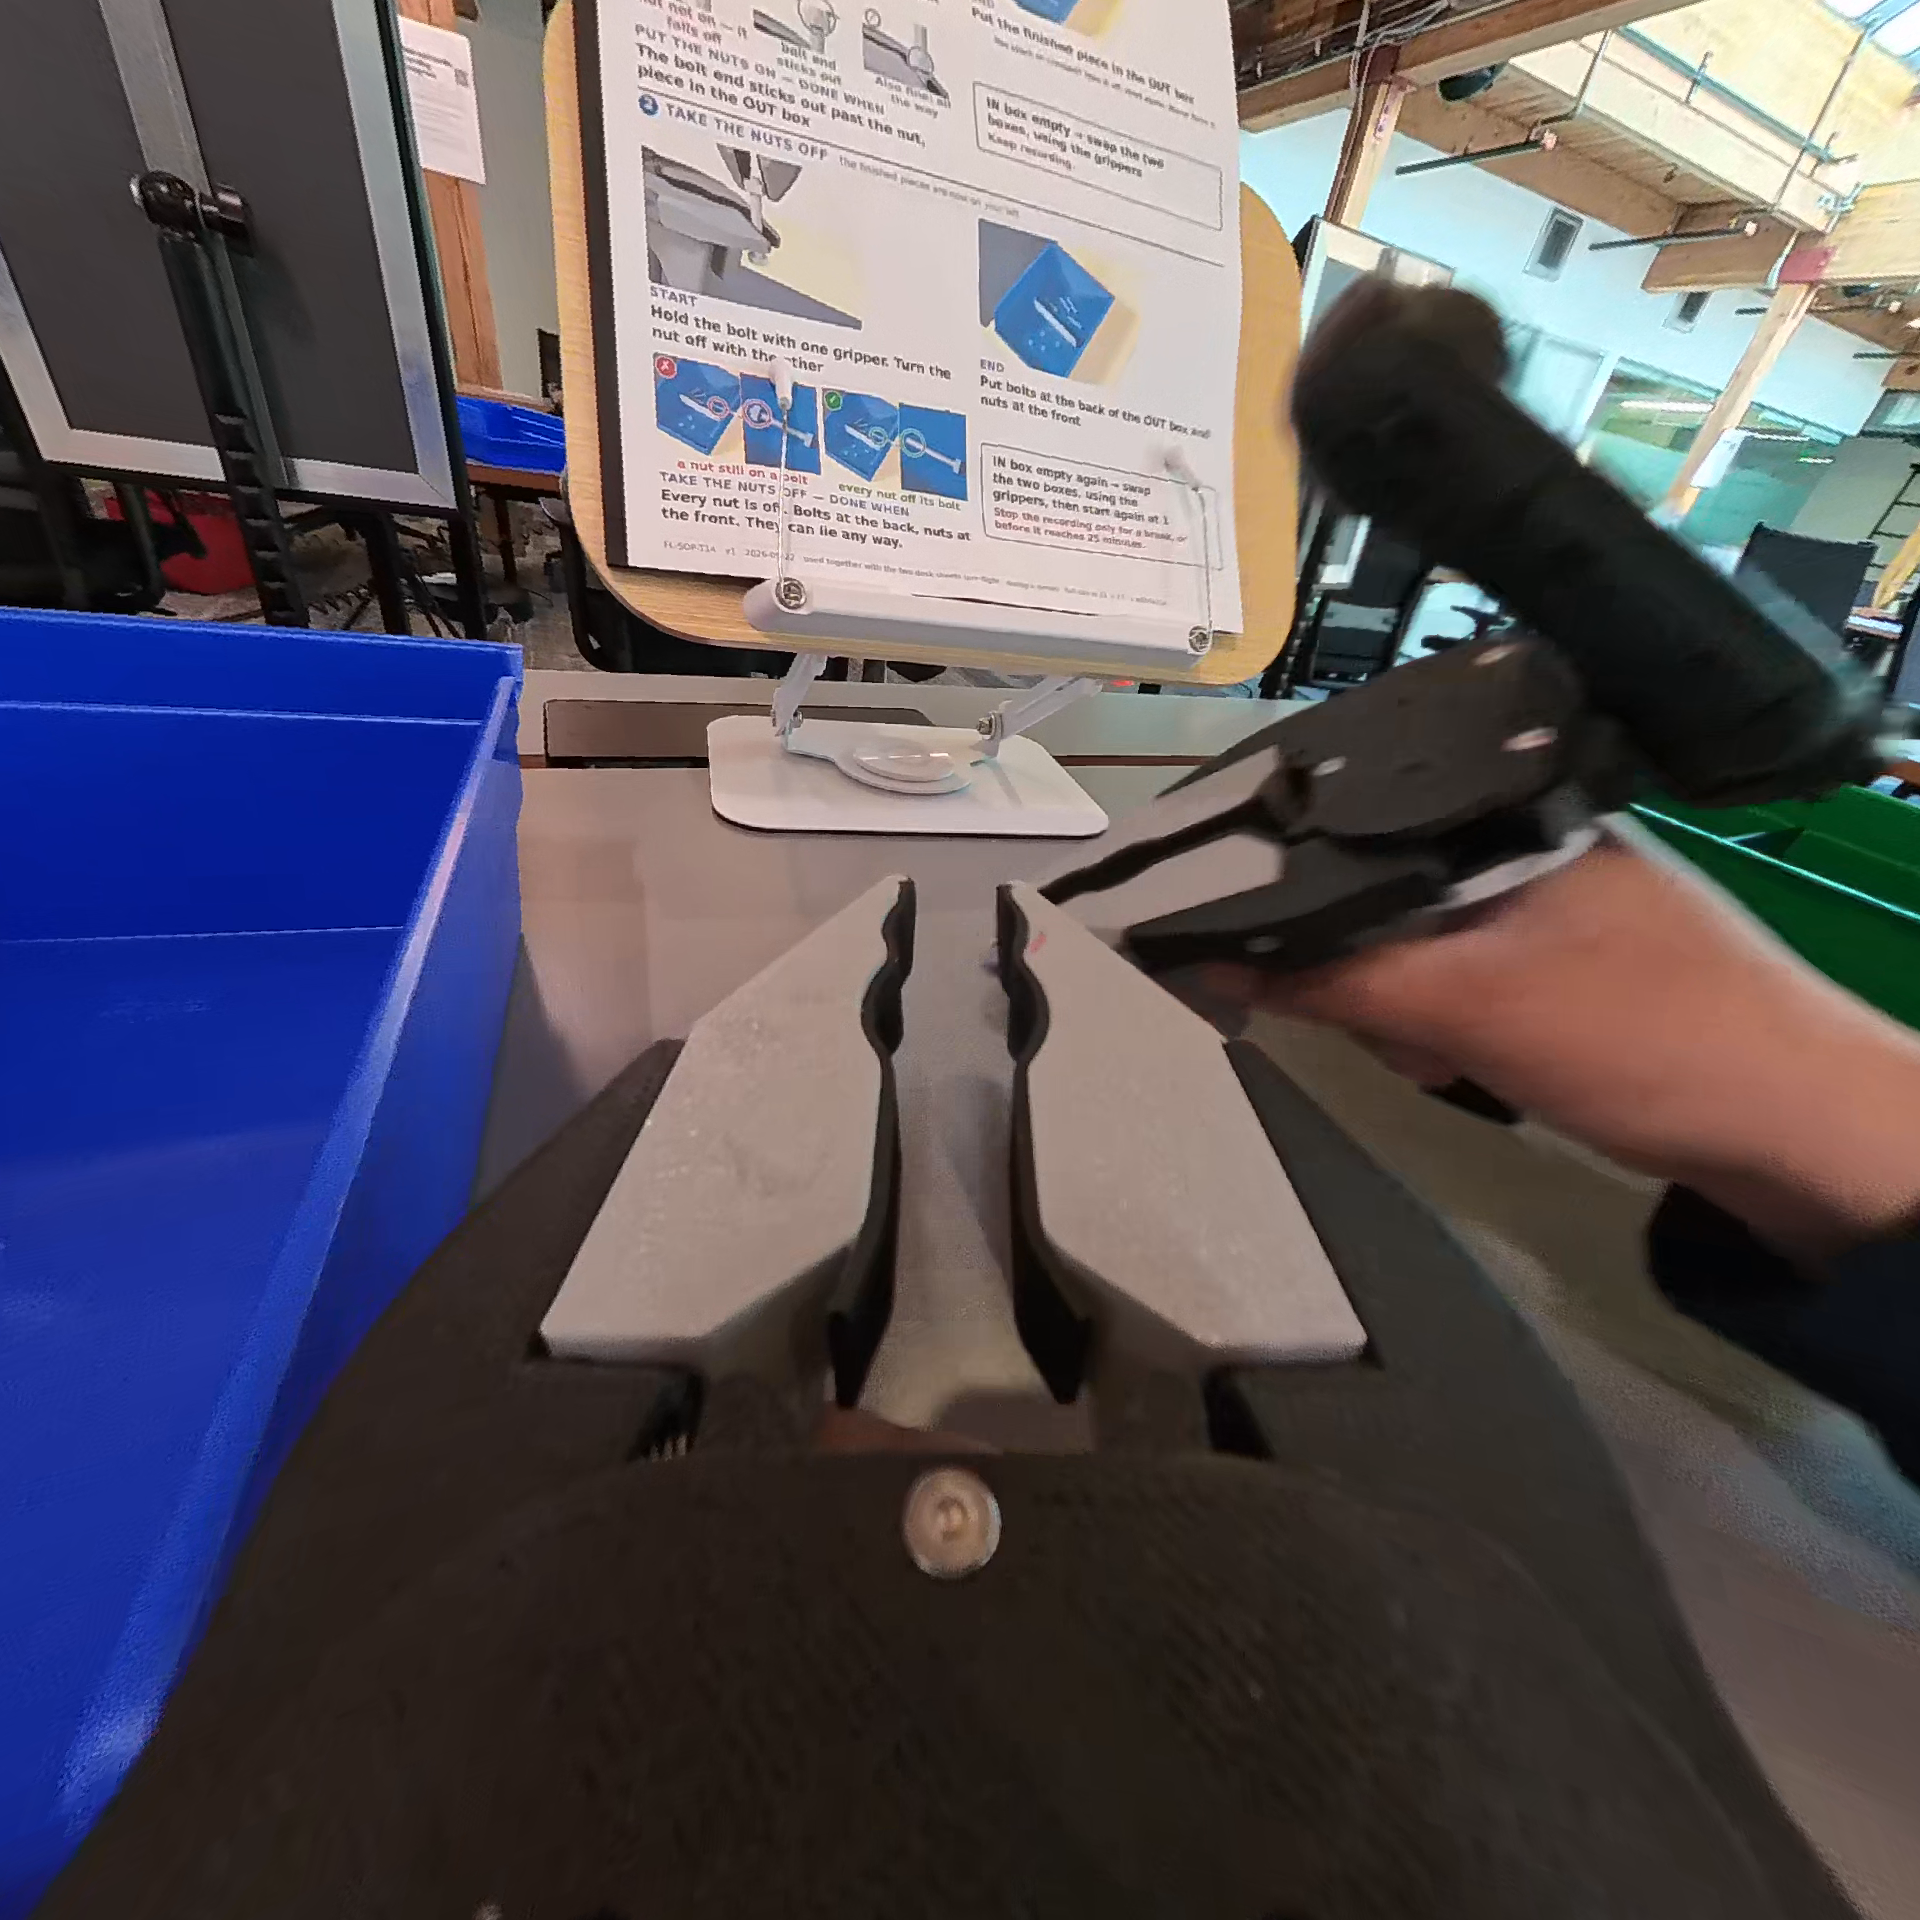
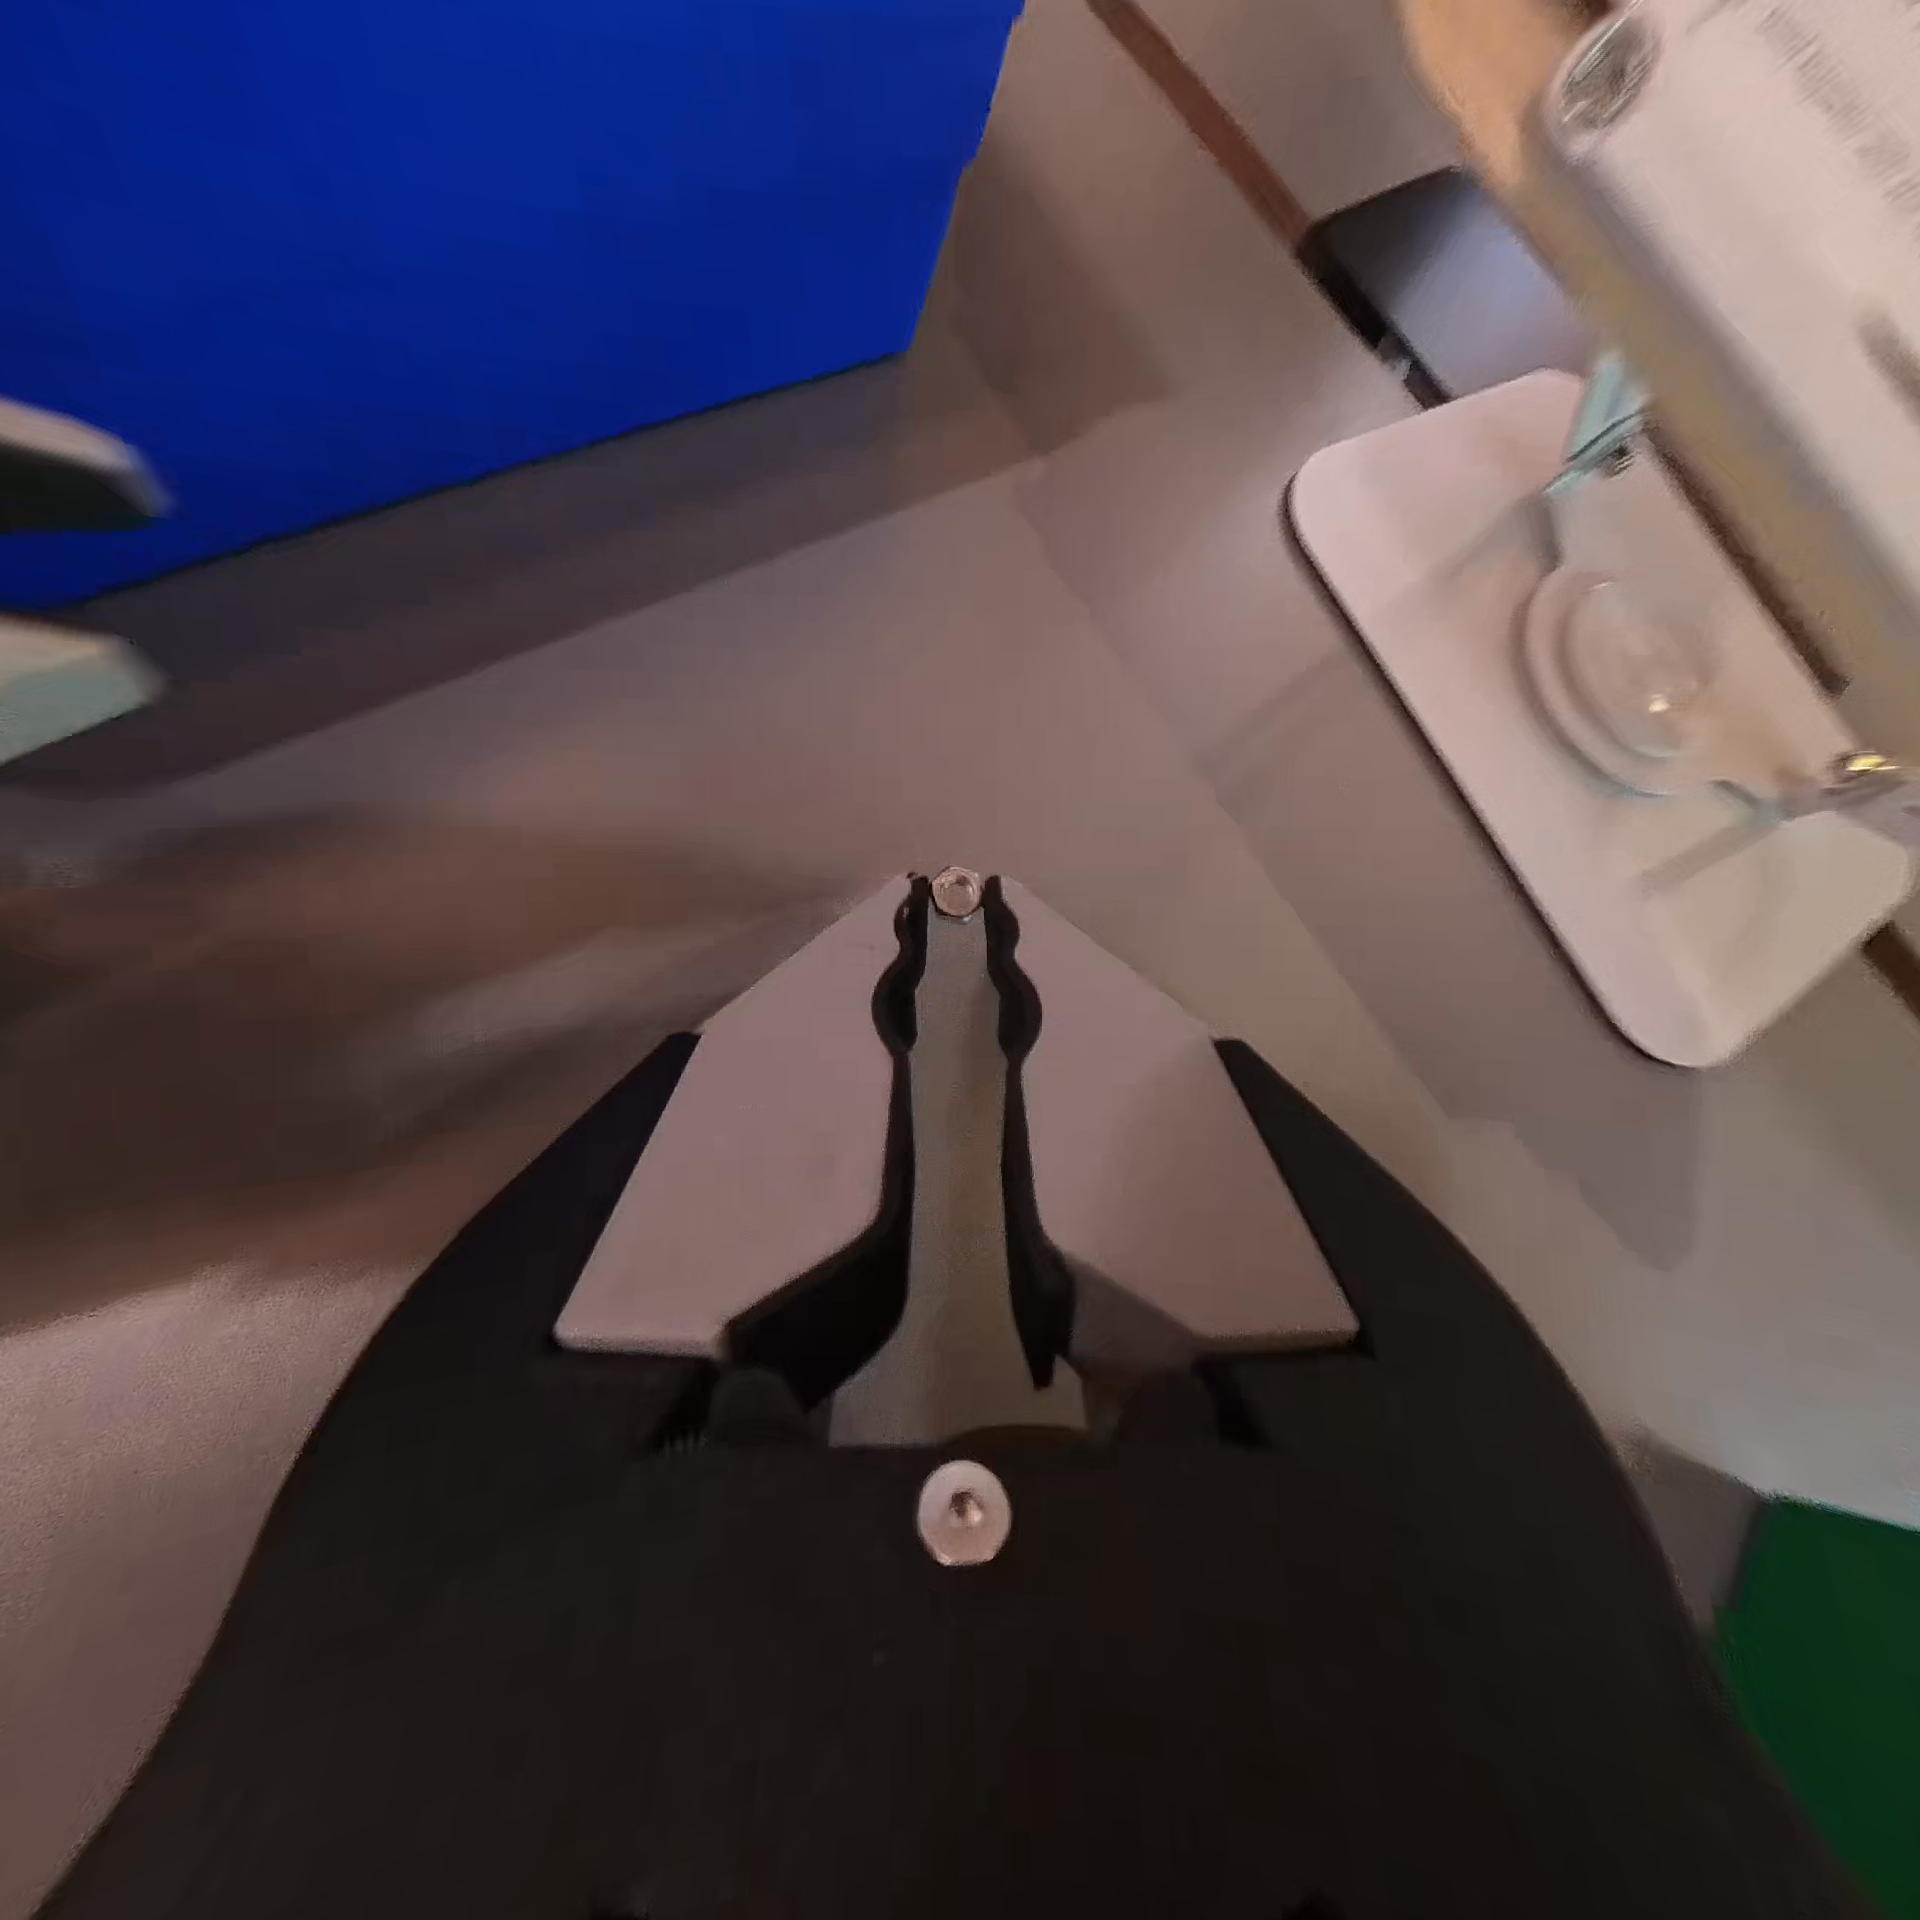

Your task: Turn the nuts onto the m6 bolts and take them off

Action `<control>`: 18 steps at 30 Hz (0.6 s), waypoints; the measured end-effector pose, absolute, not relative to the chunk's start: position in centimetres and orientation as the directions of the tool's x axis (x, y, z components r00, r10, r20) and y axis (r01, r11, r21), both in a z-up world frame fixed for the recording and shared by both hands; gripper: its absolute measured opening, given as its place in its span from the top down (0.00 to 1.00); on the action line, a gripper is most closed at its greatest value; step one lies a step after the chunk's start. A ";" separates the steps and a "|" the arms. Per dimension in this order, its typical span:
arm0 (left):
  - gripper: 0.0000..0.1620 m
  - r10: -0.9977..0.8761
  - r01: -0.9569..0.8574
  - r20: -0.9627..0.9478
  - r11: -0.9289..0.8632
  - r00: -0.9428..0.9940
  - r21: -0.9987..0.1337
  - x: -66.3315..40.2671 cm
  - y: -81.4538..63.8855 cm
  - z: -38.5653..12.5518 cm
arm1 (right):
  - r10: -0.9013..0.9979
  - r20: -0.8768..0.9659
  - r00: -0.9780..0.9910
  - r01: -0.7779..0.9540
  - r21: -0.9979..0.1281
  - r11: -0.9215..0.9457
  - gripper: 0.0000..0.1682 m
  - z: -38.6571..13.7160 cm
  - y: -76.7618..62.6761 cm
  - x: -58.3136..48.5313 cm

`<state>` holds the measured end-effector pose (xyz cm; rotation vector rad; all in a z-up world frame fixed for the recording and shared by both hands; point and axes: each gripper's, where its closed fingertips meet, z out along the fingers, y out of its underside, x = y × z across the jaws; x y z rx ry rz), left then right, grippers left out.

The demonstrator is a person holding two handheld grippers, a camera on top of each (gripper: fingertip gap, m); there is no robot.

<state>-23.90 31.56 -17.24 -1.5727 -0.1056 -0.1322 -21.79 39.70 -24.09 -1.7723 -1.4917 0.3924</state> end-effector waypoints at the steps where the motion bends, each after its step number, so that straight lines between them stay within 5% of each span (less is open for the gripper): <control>1: 0.92 -0.019 0.153 0.153 -0.004 0.988 -0.988 -23.9 31.5 -17.2 | 0.927 0.266 0.263 0.693 -0.721 0.010 0.96 -22.8 39.3 -20.8; 10: 0.92 -0.035 0.157 0.158 -0.013 0.987 -0.987 -23.5 31.6 -17.3 | 0.834 0.345 0.432 0.577 -0.816 0.038 0.95 -11.1 39.0 -5.0; 18: 0.91 -0.059 0.149 0.152 -0.038 0.987 -0.988 -22.9 32.0 -17.9 | 0.762 0.159 0.628 0.435 -0.884 -0.174 0.96 -11.5 42.0 8.8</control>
